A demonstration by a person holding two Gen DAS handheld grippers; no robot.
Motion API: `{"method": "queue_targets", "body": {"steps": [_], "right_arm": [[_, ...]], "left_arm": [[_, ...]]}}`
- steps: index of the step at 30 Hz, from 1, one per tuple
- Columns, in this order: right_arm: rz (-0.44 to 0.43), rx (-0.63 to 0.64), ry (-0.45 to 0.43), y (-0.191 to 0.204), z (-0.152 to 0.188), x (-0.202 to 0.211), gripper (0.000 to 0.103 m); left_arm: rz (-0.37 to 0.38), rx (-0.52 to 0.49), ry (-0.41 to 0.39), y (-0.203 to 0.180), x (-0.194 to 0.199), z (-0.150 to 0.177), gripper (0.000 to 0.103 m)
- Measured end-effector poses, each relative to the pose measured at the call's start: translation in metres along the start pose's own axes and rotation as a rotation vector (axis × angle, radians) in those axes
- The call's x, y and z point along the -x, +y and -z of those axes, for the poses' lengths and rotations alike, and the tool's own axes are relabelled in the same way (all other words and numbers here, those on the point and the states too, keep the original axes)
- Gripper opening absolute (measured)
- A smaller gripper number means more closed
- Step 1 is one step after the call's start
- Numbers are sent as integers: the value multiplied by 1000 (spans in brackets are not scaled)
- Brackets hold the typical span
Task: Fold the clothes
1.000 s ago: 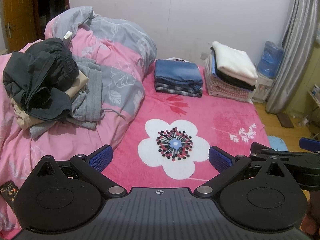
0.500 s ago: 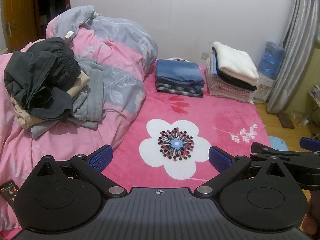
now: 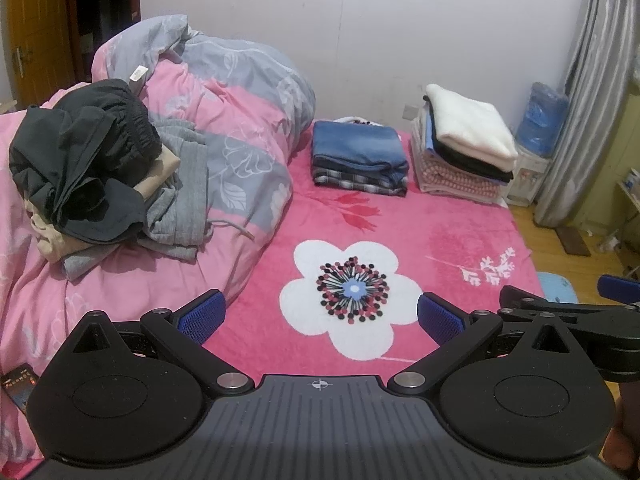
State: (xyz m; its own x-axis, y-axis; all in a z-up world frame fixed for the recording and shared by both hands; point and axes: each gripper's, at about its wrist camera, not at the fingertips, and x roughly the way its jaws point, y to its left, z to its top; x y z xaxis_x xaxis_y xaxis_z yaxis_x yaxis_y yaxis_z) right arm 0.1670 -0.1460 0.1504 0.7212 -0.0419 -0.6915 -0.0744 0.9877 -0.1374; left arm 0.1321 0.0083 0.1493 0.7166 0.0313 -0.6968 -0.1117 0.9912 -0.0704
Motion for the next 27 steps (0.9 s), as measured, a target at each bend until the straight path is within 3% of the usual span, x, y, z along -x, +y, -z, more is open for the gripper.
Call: {"method": "queue_targets", "body": {"steps": [27], "right_arm": [[3, -9, 12, -3, 2, -2, 103]], "left_arm": [[6, -5, 14, -2, -4, 1, 103]]}}
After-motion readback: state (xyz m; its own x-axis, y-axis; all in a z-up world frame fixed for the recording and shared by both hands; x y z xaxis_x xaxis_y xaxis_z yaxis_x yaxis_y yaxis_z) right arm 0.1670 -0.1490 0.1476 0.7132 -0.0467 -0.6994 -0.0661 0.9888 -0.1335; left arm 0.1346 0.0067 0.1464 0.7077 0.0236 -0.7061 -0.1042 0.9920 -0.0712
